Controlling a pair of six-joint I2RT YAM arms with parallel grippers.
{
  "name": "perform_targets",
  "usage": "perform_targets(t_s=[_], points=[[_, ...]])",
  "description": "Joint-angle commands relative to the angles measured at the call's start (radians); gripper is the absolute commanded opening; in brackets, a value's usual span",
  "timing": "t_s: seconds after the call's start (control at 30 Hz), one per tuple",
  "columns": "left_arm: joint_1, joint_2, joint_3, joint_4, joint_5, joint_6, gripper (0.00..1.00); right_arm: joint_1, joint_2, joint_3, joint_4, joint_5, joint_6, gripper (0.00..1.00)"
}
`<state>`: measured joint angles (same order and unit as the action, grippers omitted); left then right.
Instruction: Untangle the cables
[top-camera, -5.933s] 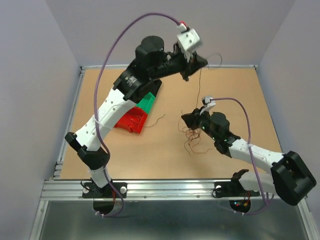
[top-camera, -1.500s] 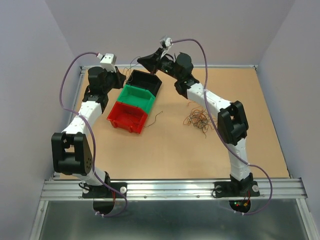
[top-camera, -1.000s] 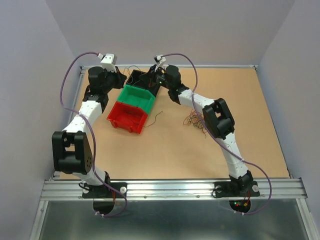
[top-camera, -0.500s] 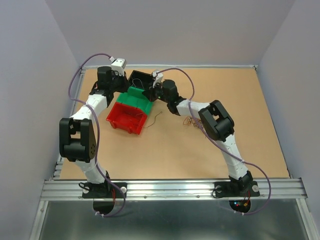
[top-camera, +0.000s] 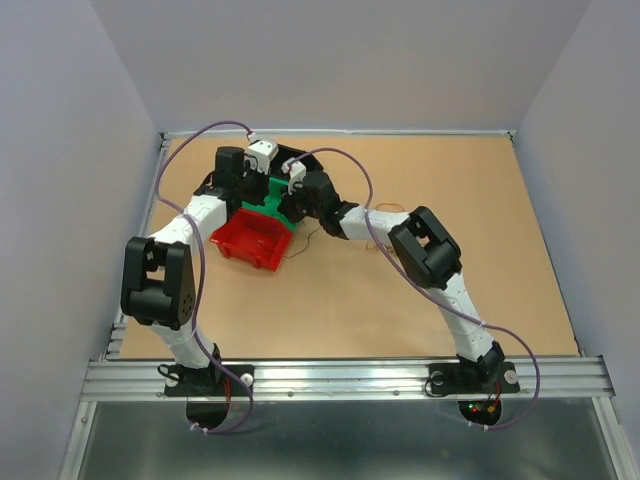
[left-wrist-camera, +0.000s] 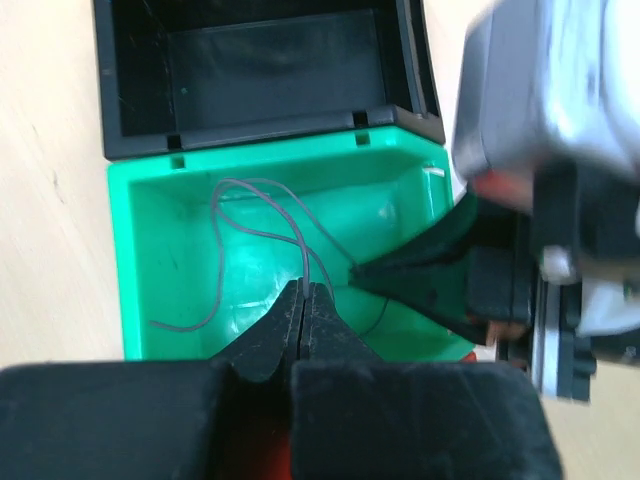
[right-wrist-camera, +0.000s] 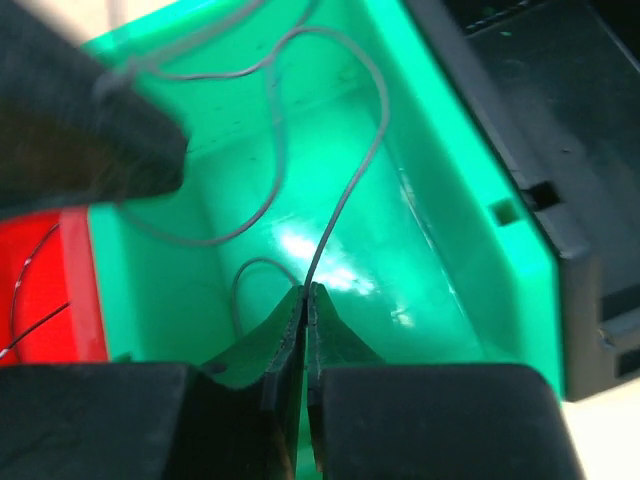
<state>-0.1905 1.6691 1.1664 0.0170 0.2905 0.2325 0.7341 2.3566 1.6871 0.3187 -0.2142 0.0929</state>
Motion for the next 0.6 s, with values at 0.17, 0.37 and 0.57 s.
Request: perform_targets(t_s=[0.17, 0.37, 0.57], points=[[-0.018, 0.093, 0.096, -0.098, -0.125, 0.024, 0.00, -0.013, -0.111, 0.043, -0.040, 0.096, 0.077, 0.24], [-0.017, 0.124, 0.111, -0.089, -0.151, 0.016, 0.03, -0.013, -0.192, 0.016, -0.040, 0.121, 0.100, 0.51], [-0.009, 0.034, 0.052, -0.022, -0.140, 0.007, 0.40, -0.016, -0.255, -0.049, -0.038, 0.150, 0.113, 0.58]])
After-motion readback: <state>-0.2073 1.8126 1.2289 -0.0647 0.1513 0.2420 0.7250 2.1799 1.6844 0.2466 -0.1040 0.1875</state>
